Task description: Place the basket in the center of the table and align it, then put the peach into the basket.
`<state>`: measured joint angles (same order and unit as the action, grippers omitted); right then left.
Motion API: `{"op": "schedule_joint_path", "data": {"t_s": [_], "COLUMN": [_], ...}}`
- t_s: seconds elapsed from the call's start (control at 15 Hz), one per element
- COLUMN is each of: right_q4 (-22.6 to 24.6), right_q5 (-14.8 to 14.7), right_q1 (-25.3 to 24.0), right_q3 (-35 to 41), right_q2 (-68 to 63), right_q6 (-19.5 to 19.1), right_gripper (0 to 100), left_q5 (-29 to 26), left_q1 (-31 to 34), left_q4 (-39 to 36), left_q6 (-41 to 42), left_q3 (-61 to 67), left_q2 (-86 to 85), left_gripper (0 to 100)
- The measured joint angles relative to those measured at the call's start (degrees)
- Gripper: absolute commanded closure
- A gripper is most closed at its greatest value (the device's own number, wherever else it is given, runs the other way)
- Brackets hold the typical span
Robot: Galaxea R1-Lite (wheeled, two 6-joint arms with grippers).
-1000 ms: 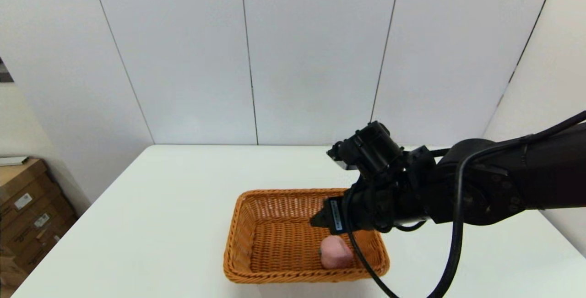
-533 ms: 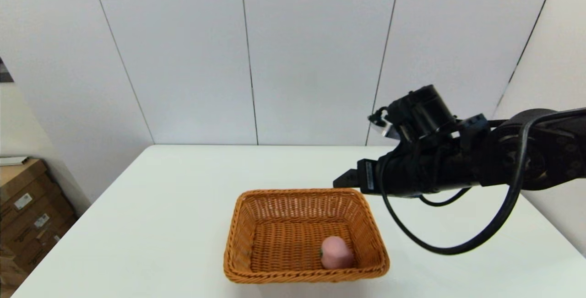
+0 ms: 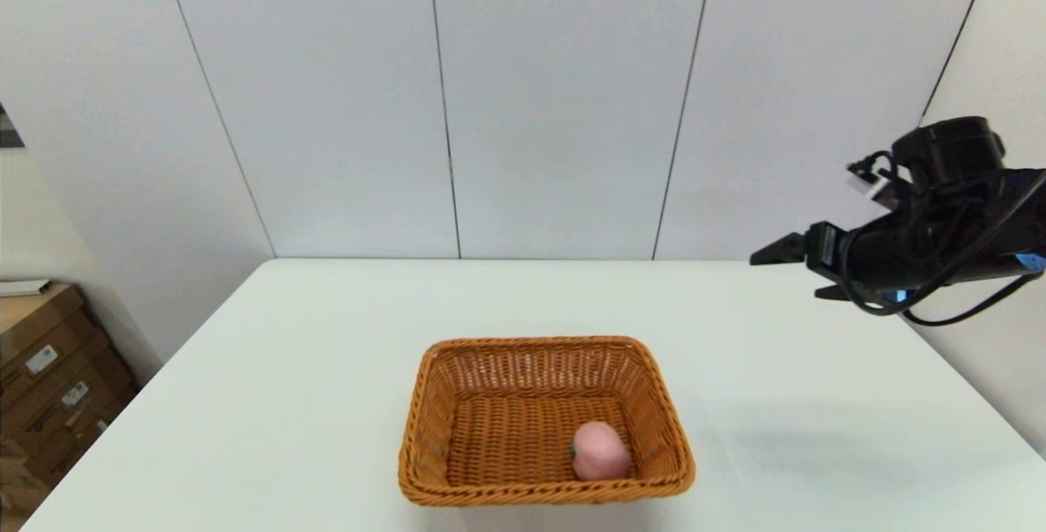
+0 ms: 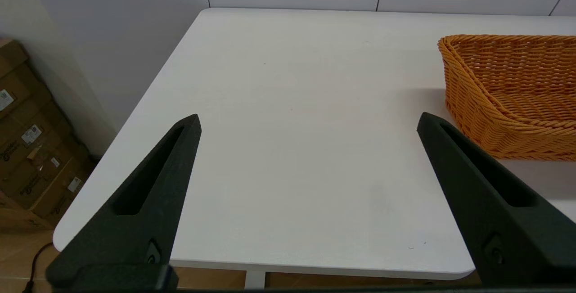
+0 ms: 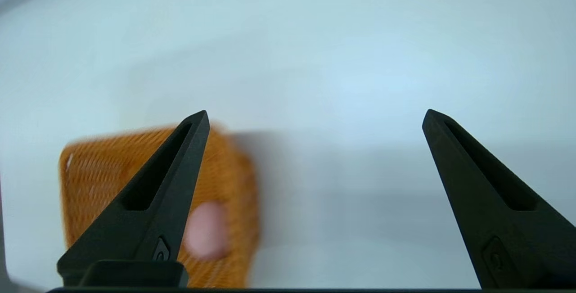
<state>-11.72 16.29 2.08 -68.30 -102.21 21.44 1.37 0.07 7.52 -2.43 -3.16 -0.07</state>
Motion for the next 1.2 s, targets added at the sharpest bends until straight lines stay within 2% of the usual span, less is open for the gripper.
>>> {"op": "schedule_joint_path", "data": {"t_s": [0.13,0.27,0.47,0.73,0.93,1.07,1.2], "right_q4": [-3.91,-7.74,-13.86,-26.89,-33.76,-38.52,-41.29], "right_q5": [5.29,8.66,13.59,22.55,25.53,26.38,26.56], "right_q1": [5.22,7.01,7.45,5.11,2.13,-0.24,-2.06], "right_q3": [-0.62,-0.94,-1.27,-2.8,-3.13,-3.13,-2.1], "right_q2": [0.55,2.97,9.37,19.85,27.78,32.74,37.05], "right_q6": [-2.12,-2.62,-3.67,-6.95,-8.08,-9.31,-10.64], "right_gripper": [0,0,0,0,0,0,0], "left_q5": [0.01,0.04,0.09,0.11,0.01,-0.05,-0.07], "left_q1": [0.0,0.0,0.0,0.0,0.0,0.0,0.0], "left_q4": [0.0,0.0,-0.11,-0.17,-0.17,-0.2,-0.2], "left_q6": [0.0,0.0,0.01,-0.02,0.0,0.06,0.15], "left_q3": [0.0,-0.01,-0.01,0.05,0.07,0.1,0.1], "left_q2": [0.0,0.0,0.0,0.0,0.0,0.0,0.0], "left_gripper": [0,0,0,0,0,0,0]}}
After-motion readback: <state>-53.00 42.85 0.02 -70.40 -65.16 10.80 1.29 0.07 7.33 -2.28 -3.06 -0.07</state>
